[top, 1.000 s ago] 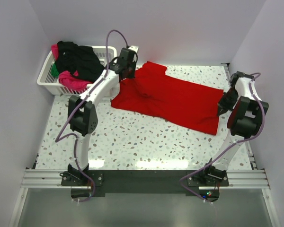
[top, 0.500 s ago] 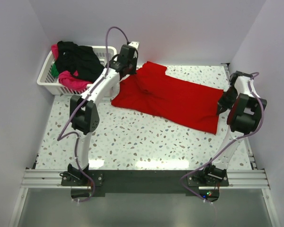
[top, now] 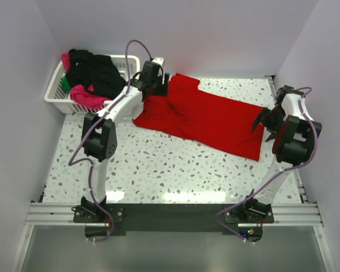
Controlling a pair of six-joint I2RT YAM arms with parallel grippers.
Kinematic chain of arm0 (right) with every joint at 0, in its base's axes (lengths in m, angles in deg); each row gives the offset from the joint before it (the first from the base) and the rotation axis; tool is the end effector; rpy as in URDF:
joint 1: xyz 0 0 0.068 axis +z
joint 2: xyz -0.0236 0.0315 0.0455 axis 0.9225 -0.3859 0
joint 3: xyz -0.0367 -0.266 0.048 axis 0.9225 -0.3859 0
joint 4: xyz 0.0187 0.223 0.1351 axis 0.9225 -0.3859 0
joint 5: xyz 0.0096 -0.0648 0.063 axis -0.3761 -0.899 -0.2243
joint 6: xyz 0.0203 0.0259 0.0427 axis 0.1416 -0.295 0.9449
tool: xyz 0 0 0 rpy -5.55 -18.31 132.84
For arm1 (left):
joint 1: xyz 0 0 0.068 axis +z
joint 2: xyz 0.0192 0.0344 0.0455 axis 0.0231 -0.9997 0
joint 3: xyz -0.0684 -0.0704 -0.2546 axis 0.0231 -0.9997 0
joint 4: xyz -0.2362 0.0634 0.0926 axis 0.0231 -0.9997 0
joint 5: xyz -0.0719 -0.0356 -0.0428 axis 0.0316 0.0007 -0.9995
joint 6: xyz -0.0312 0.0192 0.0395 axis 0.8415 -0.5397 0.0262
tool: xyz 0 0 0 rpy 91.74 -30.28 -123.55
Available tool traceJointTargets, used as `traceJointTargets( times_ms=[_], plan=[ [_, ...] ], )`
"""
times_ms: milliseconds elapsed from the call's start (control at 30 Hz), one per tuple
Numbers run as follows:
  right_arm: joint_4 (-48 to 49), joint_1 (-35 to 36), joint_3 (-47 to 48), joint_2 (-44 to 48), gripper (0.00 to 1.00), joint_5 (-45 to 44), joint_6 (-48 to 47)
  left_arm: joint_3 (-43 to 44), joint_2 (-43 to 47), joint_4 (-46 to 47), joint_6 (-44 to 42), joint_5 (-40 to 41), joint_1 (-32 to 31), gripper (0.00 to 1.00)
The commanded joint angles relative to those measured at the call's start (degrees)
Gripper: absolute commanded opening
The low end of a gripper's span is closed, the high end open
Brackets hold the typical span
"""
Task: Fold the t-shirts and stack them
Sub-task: Fold the tshirt
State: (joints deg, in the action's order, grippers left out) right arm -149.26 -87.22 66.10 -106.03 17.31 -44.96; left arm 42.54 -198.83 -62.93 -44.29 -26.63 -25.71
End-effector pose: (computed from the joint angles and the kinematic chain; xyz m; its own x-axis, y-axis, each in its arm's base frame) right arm 0.3720 -0.1327 0.2074 -0.7874 0.6148 -0.0456 0.6112 0.7882 0.0726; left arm 0.4640 -0.2053 0.2751 -0.6148 0.0078 -0.7887 0.1693 0.9779 -0.1223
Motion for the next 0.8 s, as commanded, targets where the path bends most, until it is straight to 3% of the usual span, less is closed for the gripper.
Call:
traceJointTargets(
  times_ms=[0, 133, 333, 767],
  plan=[
    [2.51, -0.20, -9.48, 9.44, 0.75, -0.95, -1.98, -8.79, 10.02, 4.46, 2.72, -1.38, 0.39, 0.76],
    [5.16, -0.47, -18.56, 13.76, 0.68, -1.75, -1.63, -23.28, 17.05, 6.92, 5.18, -3.48, 0.30, 0.75],
    [7.62, -0.73, -24.82, 14.91, 0.55, -1.92, -1.54, -35.78, 25.05, 8.77, 7.73, -3.31, 0.39, 0.75],
    [10.35, -1.96, -25.70, 10.26, 0.44, -4.04, -1.98, -46.35, 32.97, 8.51, 11.51, -1.82, 0.39, 0.75]
  ],
)
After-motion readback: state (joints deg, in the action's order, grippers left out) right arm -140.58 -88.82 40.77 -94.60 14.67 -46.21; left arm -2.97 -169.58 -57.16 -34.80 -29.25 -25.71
